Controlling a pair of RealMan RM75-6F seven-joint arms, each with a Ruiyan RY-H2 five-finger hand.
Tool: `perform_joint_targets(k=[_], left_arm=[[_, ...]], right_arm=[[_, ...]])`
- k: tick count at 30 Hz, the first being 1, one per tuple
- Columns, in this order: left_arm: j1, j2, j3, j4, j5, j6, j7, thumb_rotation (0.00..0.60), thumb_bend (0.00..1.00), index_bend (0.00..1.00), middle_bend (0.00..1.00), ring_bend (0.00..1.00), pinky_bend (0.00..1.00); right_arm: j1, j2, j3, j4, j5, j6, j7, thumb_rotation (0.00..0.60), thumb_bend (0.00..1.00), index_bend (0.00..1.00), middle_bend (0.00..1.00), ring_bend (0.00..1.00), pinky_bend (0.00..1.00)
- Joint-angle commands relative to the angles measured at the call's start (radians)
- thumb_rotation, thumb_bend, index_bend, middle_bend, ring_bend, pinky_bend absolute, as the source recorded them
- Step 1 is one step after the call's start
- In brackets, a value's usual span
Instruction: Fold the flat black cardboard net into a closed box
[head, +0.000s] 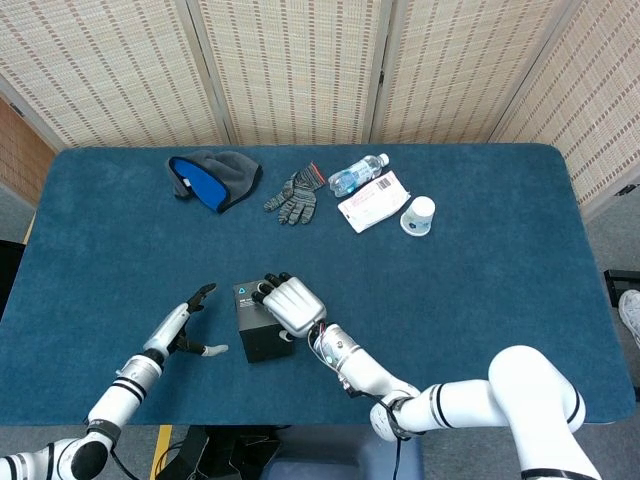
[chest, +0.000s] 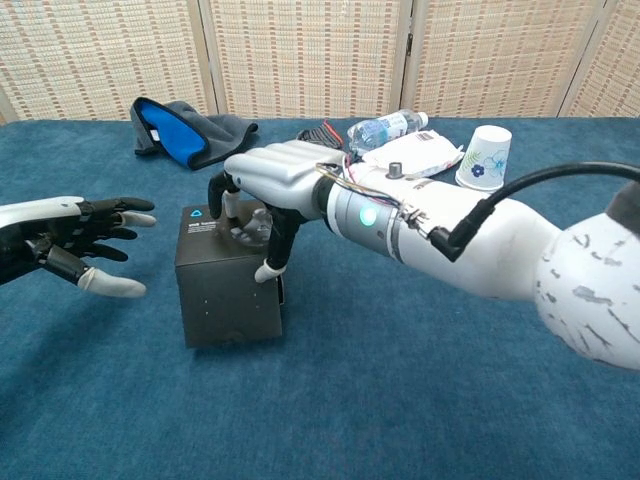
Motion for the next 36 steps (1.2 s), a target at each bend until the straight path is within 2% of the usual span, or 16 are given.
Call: perform_joint_targets(k=[1, 7, 14, 20, 27, 32, 36], left_arm=[[-0.020, 0.026, 0.020, -0.003, -0.018, -0.029, 0.043, 0.600, 0.02, 0.00, 0.00, 0.00, 0.11], [-0.037, 0.043, 0.050, 0.003, -0.044, -0.035, 0.122, 0.600, 0.02, 0.00, 0.00, 0.00, 0.11], [-0.061, 0.071, 0.086, -0.007, -0.094, -0.031, 0.231, 0.600, 0.02, 0.00, 0.00, 0.00, 0.11], [-0.064, 0.083, 0.088, -0.018, -0.119, -0.009, 0.261, 0.600, 0.02, 0.00, 0.00, 0.00, 0.11], [-0.065, 0.099, 0.088, -0.023, -0.118, 0.010, 0.280, 0.600, 0.02, 0.00, 0.00, 0.00, 0.11], [-0.067, 0.108, 0.098, -0.028, -0.115, 0.009, 0.298, 0.600, 0.02, 0.00, 0.00, 0.00, 0.11], [-0.069, 0.109, 0.104, -0.030, -0.118, 0.001, 0.302, 0.600, 0.02, 0.00, 0.00, 0.00, 0.11]], right_arm=[[-0.013, -0.013, 0.000, 0.016, -0.028, 0.007, 0.010, 0.600, 0.14, 0.30, 0.30, 0.21, 0.26], [-0.041, -0.045, -0.006, 0.061, -0.096, 0.025, 0.034, 0.600, 0.19, 0.33, 0.32, 0.22, 0.26], [-0.069, -0.072, -0.016, 0.118, -0.183, 0.035, 0.067, 0.600, 0.20, 0.37, 0.35, 0.25, 0.28], [-0.089, -0.087, -0.020, 0.165, -0.277, 0.049, 0.129, 0.600, 0.30, 0.46, 0.40, 0.29, 0.31], [-0.106, -0.091, -0.008, 0.184, -0.312, 0.038, 0.151, 0.600, 0.36, 0.50, 0.43, 0.32, 0.33], [-0.117, -0.087, -0.003, 0.182, -0.314, 0.018, 0.135, 0.600, 0.34, 0.50, 0.43, 0.32, 0.33], [-0.123, -0.092, 0.005, 0.188, -0.311, 0.008, 0.120, 0.600, 0.18, 0.50, 0.42, 0.32, 0.33]])
